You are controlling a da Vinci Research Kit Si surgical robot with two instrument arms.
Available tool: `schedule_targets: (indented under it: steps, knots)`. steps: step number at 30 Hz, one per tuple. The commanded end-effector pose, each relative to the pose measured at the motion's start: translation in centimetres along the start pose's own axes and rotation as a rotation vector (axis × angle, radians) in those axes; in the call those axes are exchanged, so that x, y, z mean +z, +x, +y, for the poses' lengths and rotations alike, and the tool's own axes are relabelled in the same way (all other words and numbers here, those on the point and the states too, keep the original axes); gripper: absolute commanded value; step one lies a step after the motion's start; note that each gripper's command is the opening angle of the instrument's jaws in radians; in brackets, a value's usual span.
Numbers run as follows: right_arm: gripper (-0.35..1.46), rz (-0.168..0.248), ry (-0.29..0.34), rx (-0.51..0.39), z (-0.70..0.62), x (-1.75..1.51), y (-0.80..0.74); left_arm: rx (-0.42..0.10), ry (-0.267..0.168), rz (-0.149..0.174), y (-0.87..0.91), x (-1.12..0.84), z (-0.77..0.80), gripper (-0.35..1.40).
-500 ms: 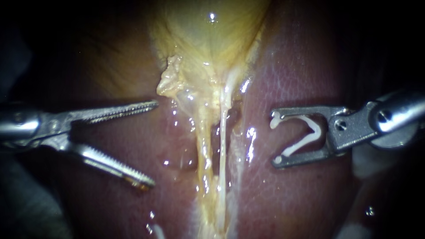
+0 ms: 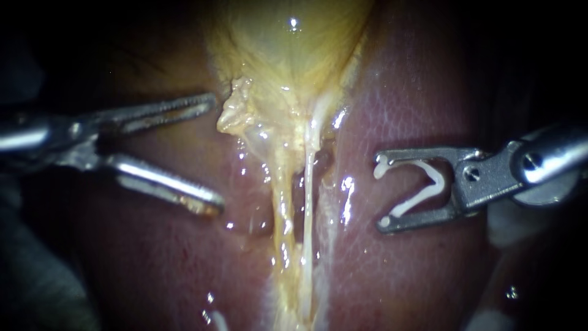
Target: Grabbing gallbladder
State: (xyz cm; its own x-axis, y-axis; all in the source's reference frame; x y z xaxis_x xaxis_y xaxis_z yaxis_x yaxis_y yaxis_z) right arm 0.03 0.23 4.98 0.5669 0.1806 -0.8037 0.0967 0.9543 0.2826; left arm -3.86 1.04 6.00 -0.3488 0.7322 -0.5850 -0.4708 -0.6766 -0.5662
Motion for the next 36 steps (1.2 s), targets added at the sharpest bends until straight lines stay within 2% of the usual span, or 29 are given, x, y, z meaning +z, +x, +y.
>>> schedule_targets:
  steps: [1,7,14,21,26,30,36]
  knots:
    - [0.50,0.000,0.000,0.000,0.00,0.00,0.00,-0.023,0.004,-0.008,-0.02,0.05,-0.06,0.74]
    - [0.50,0.000,0.000,0.000,0.00,0.00,0.00,-0.117,0.018,-0.024,0.00,0.22,-0.23,0.52]
    - [0.50,0.000,0.000,-0.001,0.00,0.00,-0.01,-0.209,0.035,-0.034,-0.06,0.34,-0.22,0.41]
    - [0.50,0.000,0.000,-0.001,0.00,0.00,-0.01,-0.204,0.045,-0.059,-0.12,0.38,-0.22,0.34]
    - [0.50,0.000,0.000,-0.001,0.00,0.00,-0.01,-0.202,0.046,-0.080,-0.15,0.42,-0.20,0.19]
    - [0.50,0.000,0.000,-0.001,0.00,0.00,-0.01,-0.199,0.050,-0.110,-0.19,0.48,-0.17,-0.01]
    - [0.50,0.000,0.000,-0.001,0.00,0.00,-0.01,-0.197,0.051,-0.131,-0.21,0.52,-0.13,0.02]
